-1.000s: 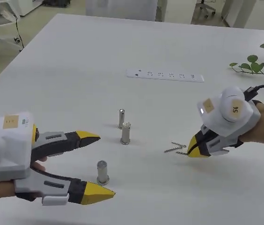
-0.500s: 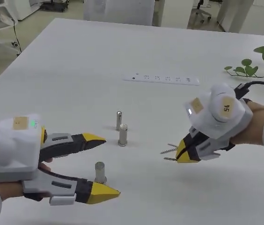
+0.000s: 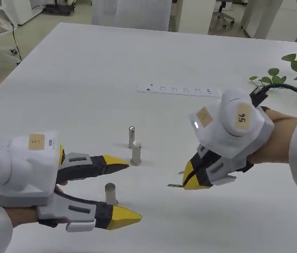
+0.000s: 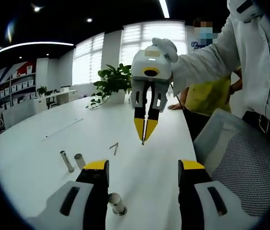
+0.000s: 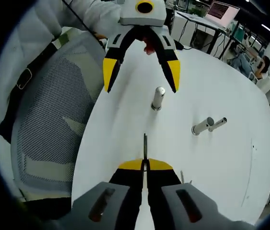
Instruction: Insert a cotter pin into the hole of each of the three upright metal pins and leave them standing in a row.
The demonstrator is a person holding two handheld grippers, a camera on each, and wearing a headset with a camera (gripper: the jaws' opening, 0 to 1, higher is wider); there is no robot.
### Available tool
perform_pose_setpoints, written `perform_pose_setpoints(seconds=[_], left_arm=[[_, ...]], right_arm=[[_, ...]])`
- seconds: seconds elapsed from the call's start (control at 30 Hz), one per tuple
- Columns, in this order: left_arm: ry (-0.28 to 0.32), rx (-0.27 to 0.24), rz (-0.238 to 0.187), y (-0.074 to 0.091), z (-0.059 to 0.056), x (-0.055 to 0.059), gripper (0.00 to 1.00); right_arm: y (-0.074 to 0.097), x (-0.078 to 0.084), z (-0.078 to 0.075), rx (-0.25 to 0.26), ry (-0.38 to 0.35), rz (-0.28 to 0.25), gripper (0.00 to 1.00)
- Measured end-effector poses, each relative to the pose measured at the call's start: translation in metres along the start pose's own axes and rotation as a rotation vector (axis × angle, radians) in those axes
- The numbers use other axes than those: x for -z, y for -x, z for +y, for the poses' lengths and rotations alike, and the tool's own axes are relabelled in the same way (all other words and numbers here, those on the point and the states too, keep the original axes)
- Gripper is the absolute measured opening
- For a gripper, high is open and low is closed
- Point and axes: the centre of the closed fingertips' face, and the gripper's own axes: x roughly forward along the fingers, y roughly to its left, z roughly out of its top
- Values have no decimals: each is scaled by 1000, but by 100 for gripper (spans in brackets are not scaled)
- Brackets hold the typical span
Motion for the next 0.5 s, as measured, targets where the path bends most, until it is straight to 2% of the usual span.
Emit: perform_pose_setpoints(seconds=[0.13,0.27,0.5], left_arm=[[-15,-5,2,-2,-1,-2,48],[-58,-11,19,-6,-3,-3,38],[-86,4,17,-10,-8,-7,34]], right_arm=[[2,-9,2,-3,-3,-8,2],[2,-17,7,-12,-20,-7,2],[2,-25,11,-20,-14,1,2]])
